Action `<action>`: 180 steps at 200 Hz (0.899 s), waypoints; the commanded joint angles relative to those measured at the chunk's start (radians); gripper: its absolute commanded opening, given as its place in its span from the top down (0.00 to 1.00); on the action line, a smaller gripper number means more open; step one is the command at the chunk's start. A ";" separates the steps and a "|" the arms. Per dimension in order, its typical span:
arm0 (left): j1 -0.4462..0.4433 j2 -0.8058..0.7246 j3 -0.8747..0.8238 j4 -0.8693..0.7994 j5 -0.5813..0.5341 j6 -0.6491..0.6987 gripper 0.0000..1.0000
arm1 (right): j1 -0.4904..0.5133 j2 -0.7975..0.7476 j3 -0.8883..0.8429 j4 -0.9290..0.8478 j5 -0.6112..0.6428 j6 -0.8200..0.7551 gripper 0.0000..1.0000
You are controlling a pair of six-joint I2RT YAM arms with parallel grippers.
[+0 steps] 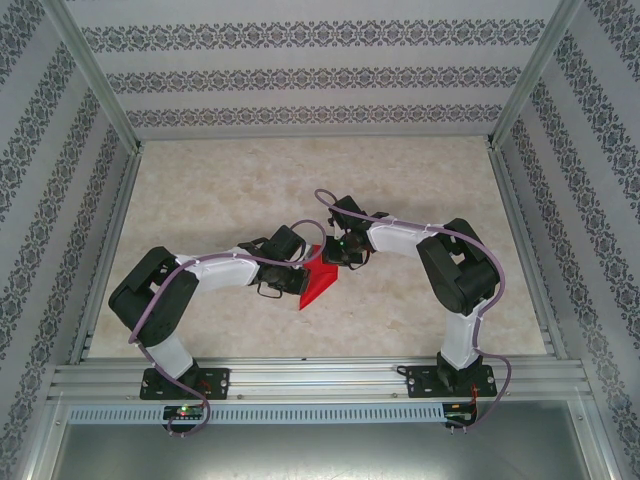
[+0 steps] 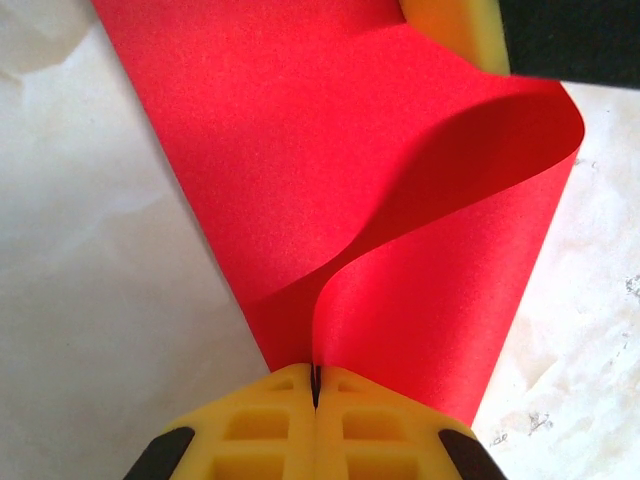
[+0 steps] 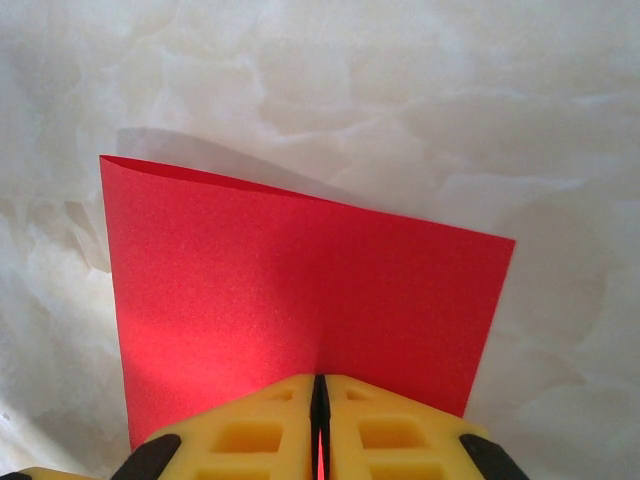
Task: Fold a paper plane with a square sheet of paper (pick it up from the middle)
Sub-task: Third fold the triangle at the center of the table.
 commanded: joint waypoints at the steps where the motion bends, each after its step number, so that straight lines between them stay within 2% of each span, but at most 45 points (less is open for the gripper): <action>1: 0.009 0.008 -0.017 0.014 -0.004 -0.013 0.97 | 0.011 0.000 -0.009 -0.047 0.049 -0.002 0.87; 49: 0.010 0.008 -0.024 0.007 -0.005 -0.019 0.97 | 0.000 -0.046 0.023 -0.044 0.024 0.005 0.84; 91: 0.010 0.016 -0.026 0.029 0.007 -0.039 0.97 | -0.073 -0.249 -0.065 0.073 -0.050 0.059 0.74; 112: 0.010 0.022 -0.033 0.056 0.028 -0.059 0.97 | -0.090 -0.337 -0.154 0.136 -0.093 0.097 0.73; 150: 0.010 0.038 -0.026 0.101 0.056 -0.116 0.97 | -0.055 -0.418 -0.321 0.244 -0.125 0.191 0.81; 180: 0.007 0.058 -0.013 0.118 0.080 -0.132 0.97 | 0.011 -0.442 -0.440 0.383 -0.126 0.309 0.93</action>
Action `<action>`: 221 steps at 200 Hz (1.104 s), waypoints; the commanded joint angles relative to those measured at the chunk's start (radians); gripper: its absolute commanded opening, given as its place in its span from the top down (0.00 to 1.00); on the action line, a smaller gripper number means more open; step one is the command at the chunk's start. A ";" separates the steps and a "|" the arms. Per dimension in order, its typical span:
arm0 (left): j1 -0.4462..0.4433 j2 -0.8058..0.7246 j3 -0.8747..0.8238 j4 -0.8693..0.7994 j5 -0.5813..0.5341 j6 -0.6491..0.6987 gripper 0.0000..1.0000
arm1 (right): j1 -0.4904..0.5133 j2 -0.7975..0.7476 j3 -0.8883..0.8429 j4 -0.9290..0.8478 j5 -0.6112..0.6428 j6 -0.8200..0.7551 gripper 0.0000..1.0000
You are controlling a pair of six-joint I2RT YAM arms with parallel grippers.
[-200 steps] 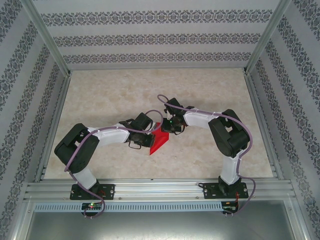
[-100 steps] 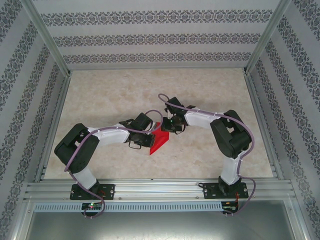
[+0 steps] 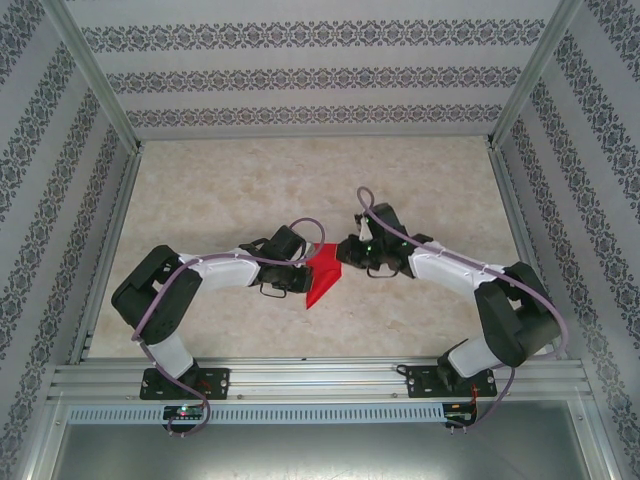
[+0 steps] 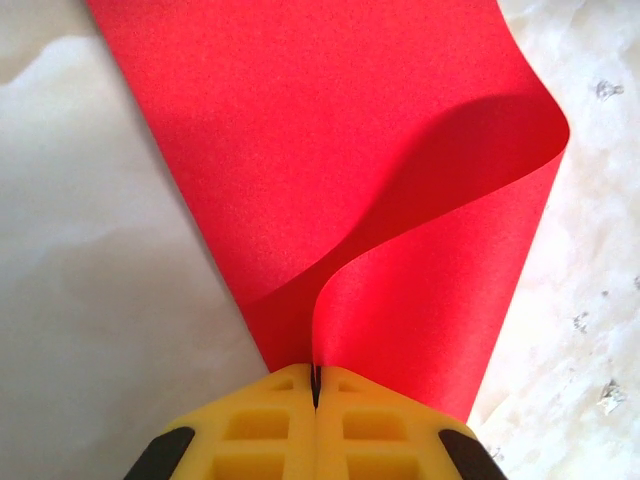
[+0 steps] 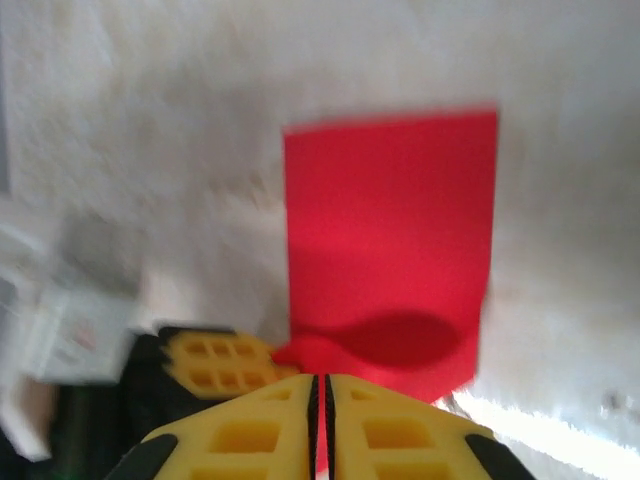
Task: Fold a paper plane with a square sheet of paper (pick it up from the middle)
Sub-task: Third fold the triangle at the center of the table.
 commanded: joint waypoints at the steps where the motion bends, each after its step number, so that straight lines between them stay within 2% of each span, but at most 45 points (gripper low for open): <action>1: 0.006 0.036 0.001 0.026 0.025 -0.036 0.97 | 0.047 -0.026 -0.071 0.138 -0.027 0.125 0.93; 25: 0.005 0.047 0.004 0.024 0.023 -0.039 0.97 | 0.097 0.009 -0.130 0.284 -0.031 0.235 1.00; 55: 0.006 0.056 0.014 0.012 0.024 -0.033 0.96 | 0.135 0.080 -0.113 0.327 -0.036 0.265 1.00; 94: 0.006 0.054 0.016 -0.002 0.019 -0.024 0.97 | 0.140 0.117 -0.084 0.264 -0.007 0.251 1.00; 144: 0.006 0.056 0.022 -0.011 0.016 -0.016 0.97 | 0.136 0.174 -0.131 0.282 -0.002 0.253 1.00; 181: 0.006 0.058 0.024 -0.020 0.009 -0.012 0.97 | 0.136 0.172 -0.161 0.291 0.017 0.255 1.00; 206: 0.006 0.061 0.027 -0.033 0.001 -0.004 0.97 | 0.129 0.191 -0.150 0.308 -0.016 0.251 1.00; 221: 0.006 0.061 0.029 -0.040 -0.001 -0.001 0.97 | 0.117 0.152 -0.150 0.301 -0.012 0.249 0.99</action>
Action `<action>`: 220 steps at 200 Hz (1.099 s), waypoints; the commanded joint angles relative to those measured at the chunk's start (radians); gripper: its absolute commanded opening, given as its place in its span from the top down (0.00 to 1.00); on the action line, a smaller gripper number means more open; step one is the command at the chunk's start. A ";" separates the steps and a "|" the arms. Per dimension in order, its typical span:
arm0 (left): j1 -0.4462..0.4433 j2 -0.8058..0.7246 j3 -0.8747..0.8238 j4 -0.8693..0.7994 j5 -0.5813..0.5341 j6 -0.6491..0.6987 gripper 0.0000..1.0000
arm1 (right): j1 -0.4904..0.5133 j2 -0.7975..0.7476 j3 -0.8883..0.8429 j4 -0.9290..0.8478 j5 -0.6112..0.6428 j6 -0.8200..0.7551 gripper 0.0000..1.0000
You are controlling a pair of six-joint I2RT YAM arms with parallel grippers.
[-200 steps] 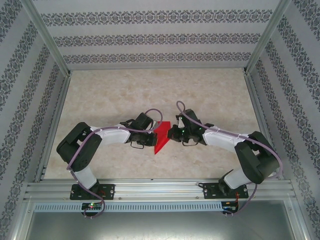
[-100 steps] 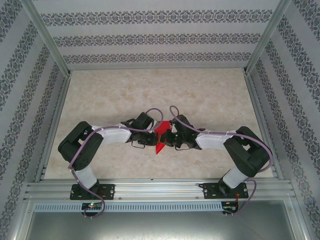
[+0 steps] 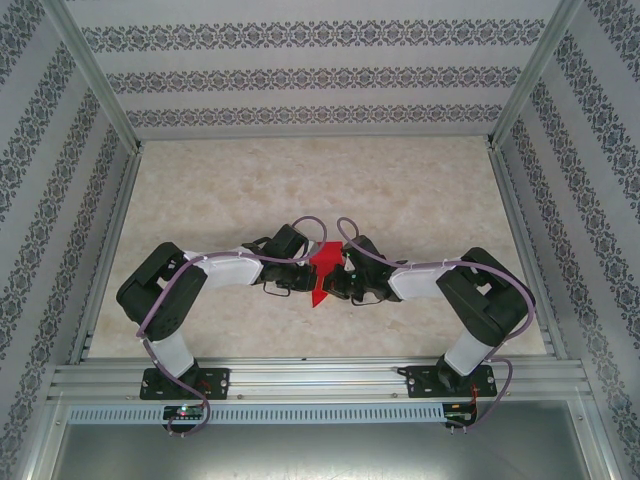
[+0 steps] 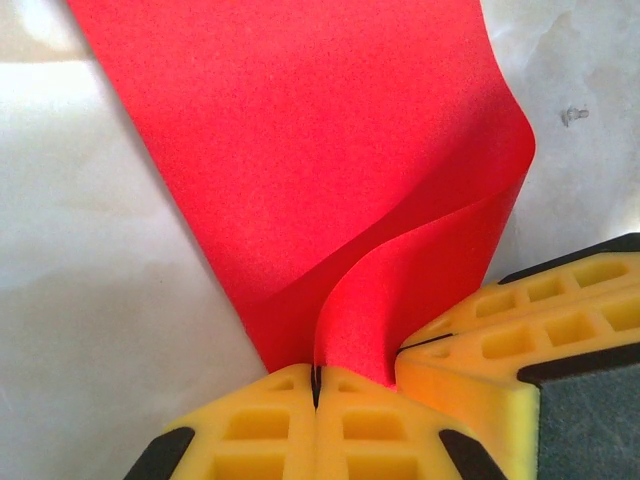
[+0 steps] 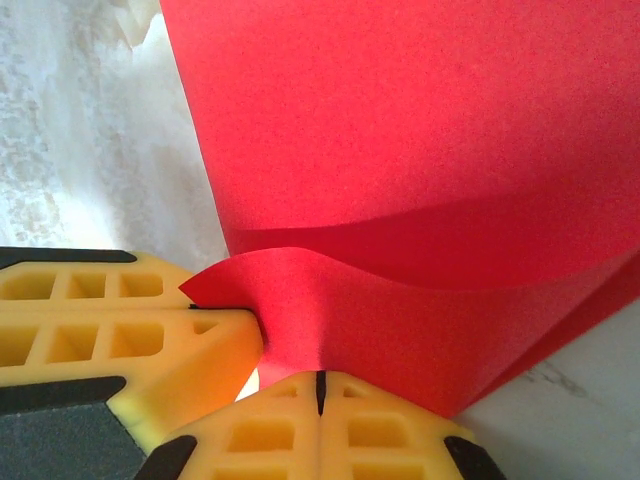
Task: Fold a paper plane with a square sheet of paper (pick it up from the middle)
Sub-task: Third fold the triangle at the center of the table.
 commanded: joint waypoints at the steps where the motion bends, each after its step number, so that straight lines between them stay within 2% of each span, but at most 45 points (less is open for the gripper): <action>1: 0.006 0.031 0.010 -0.066 -0.033 0.024 0.97 | -0.021 -0.021 -0.009 -0.001 0.004 0.006 0.99; 26: 0.006 0.028 0.008 -0.069 -0.035 0.026 0.97 | -0.071 -0.128 -0.006 0.000 -0.010 -0.015 0.99; 46: 0.006 0.028 0.009 -0.072 -0.037 0.028 0.97 | -0.109 -0.144 0.002 -0.004 -0.036 -0.043 0.99; 104: 0.005 0.027 0.010 -0.077 -0.037 0.028 0.97 | -0.143 -0.062 0.009 0.016 -0.045 -0.062 0.99; 155: 0.006 0.028 0.009 -0.084 -0.047 0.033 0.97 | -0.151 0.015 0.003 -0.036 0.019 -0.108 0.99; 175: 0.006 0.027 0.008 -0.089 -0.049 0.035 0.98 | -0.161 0.044 0.038 -0.119 0.013 -0.108 0.98; 220: 0.006 0.026 0.010 -0.097 -0.055 0.038 0.98 | -0.177 -0.097 0.055 -0.158 -0.012 -0.129 0.96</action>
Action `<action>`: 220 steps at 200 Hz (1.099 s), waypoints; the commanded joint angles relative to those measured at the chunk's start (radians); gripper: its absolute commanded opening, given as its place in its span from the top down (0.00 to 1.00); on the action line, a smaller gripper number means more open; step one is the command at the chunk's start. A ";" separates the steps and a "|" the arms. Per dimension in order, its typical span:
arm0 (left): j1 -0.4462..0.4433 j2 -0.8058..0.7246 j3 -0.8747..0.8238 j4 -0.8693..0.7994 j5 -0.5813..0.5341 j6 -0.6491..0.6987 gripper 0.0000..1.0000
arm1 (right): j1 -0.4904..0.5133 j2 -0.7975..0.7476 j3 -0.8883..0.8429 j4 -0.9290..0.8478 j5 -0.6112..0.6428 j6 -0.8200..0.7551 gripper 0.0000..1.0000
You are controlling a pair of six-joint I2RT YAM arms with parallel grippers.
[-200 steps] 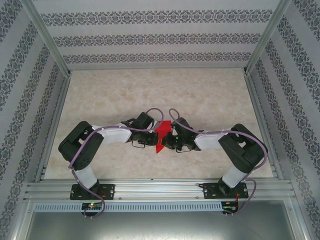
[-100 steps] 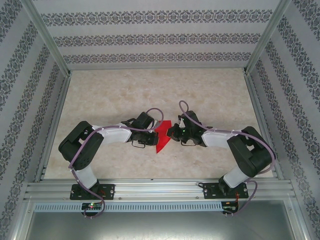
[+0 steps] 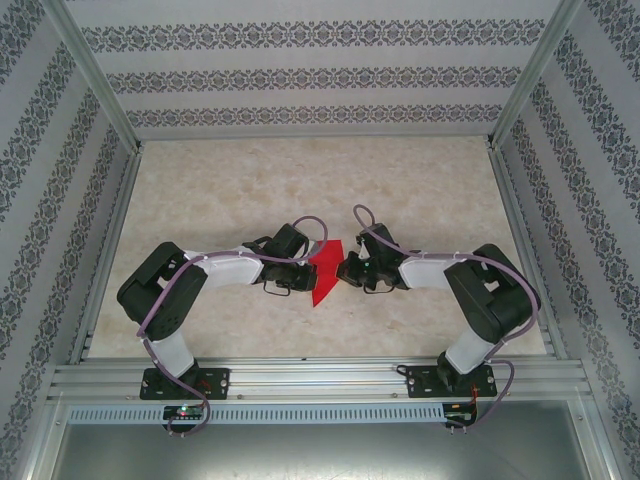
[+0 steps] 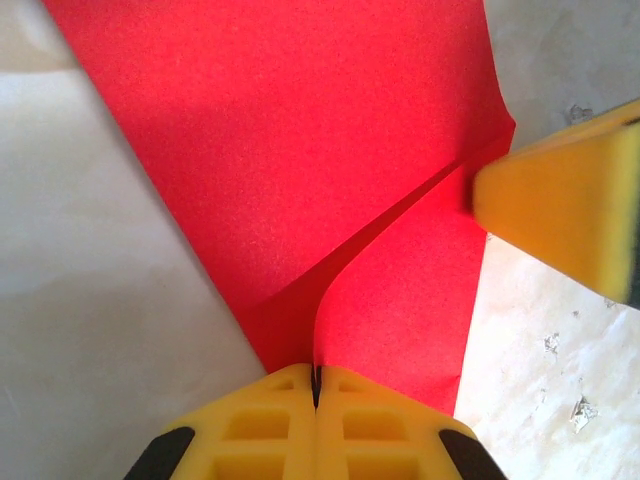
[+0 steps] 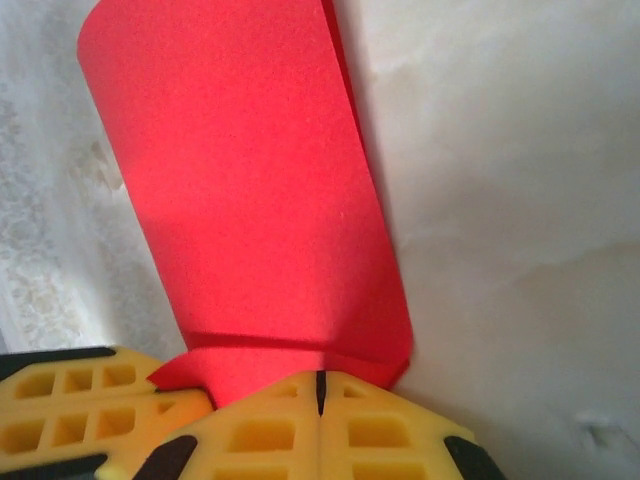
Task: Fold a paper plane with a square sheet of paper (pick it up from the middle)
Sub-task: Third fold the triangle at the center of the table.
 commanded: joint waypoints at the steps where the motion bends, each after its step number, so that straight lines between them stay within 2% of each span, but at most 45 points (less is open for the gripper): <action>1: 0.006 0.025 0.002 -0.085 -0.048 0.022 0.98 | -0.024 -0.070 0.026 -0.055 0.004 -0.037 0.96; 56: 0.006 0.025 0.009 -0.084 -0.041 0.015 0.98 | -0.062 -0.012 0.022 0.028 -0.051 -0.019 0.97; 95: 0.006 0.026 0.007 -0.090 -0.046 0.017 0.98 | -0.061 0.069 0.036 -0.008 -0.004 -0.021 0.97; 113: 0.006 0.021 0.004 -0.093 -0.050 0.016 0.98 | -0.063 0.082 0.041 -0.081 0.049 -0.025 0.97; 174: 0.006 0.033 0.017 -0.107 -0.048 0.007 0.98 | -0.043 -0.128 0.064 -0.129 0.008 -0.051 0.96; 196: 0.006 0.035 0.017 -0.104 -0.052 0.002 0.98 | 0.003 -0.188 0.006 -0.056 0.005 -0.002 0.98; 220: 0.006 0.041 0.023 -0.108 -0.055 -0.002 0.98 | 0.078 -0.201 -0.099 0.110 0.013 0.100 1.00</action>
